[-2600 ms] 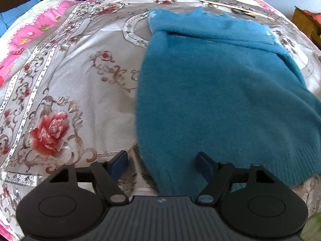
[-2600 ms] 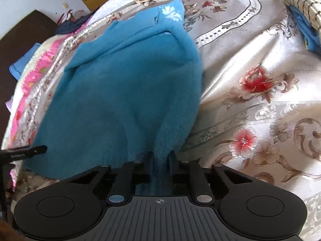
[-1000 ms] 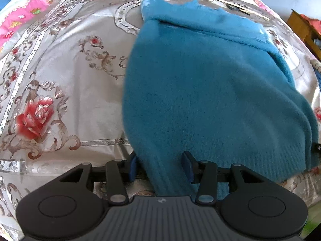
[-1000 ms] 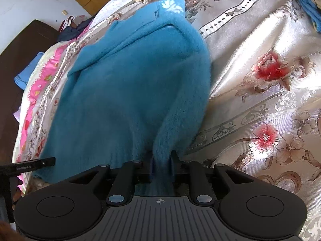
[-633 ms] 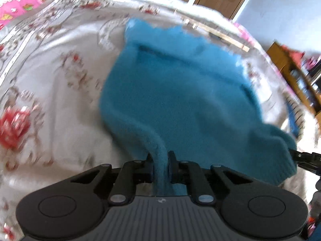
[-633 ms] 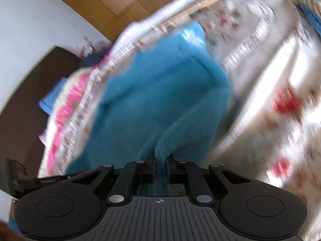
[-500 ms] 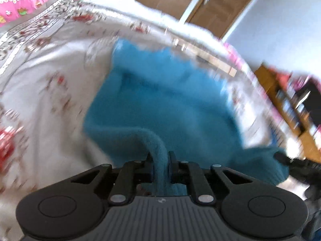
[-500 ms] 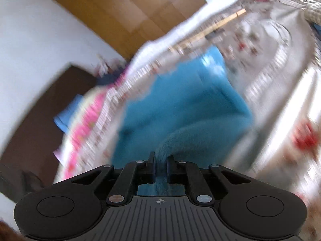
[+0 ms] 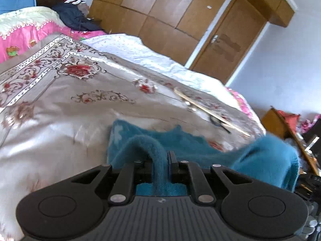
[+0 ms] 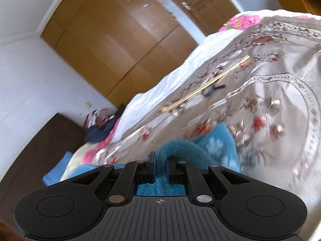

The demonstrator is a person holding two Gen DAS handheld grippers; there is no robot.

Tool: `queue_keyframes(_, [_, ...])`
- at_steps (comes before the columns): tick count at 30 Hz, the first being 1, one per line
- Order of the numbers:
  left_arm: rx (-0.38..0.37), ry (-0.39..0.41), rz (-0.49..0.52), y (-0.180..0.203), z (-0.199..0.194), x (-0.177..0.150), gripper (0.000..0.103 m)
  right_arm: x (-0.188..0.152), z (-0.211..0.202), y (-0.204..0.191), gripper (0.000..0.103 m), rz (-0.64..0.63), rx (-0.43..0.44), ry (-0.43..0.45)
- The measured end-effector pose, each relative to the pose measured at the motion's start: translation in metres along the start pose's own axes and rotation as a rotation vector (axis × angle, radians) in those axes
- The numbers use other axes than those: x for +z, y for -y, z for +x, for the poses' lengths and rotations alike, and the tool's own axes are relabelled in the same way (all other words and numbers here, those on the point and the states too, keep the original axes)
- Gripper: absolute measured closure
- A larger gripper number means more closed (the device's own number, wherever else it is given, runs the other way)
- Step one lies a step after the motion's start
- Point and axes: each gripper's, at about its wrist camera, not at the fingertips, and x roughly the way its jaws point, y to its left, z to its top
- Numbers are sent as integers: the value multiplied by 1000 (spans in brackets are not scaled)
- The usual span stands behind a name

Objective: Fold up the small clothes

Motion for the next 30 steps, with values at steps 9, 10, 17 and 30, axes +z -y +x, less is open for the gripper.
queue_keyframes(9, [127,-98,-23,-28,126,10,79,12,135,34,90,-13,-229,-51])
queue_keyframes(10, [113,-94,-43,-32,127,11,78,11,142,40,89,17,-241,-57])
queue_keyframes(17, [28,-91,-235,-58,116,15,74,17,132,53,84,131,-157,-60])
queue_keyframes(30, [-58,-52,-538,-77,109,30,48,28,131,39,62,137,-113,-54])
